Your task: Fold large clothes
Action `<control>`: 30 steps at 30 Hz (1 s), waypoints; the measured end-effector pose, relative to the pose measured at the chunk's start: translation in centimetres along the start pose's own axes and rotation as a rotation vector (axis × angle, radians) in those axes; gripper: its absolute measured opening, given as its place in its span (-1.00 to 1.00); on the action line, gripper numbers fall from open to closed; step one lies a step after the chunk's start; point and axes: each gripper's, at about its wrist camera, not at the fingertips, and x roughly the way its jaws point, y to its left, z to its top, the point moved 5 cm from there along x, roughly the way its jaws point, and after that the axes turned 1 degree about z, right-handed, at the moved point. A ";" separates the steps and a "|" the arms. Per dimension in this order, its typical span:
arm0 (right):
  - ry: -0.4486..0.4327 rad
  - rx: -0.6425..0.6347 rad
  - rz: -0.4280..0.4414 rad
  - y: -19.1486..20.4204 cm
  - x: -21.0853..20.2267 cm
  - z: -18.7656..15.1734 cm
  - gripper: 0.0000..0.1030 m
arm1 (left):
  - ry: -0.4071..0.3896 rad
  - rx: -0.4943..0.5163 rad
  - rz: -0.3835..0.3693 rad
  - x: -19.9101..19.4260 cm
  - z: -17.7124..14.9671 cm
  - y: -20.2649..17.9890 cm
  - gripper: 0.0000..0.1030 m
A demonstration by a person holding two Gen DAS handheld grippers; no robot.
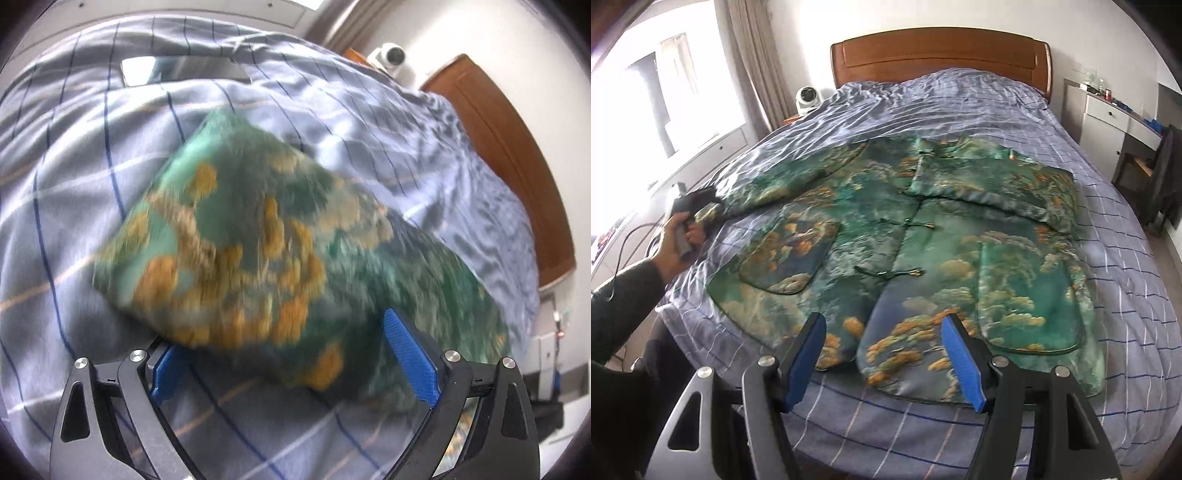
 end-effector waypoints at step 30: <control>-0.063 0.216 -0.039 -6.4 -2.7 -1.9 0.29 | -0.483 1.368 -0.057 -13.3 -24.0 -33.2 -0.81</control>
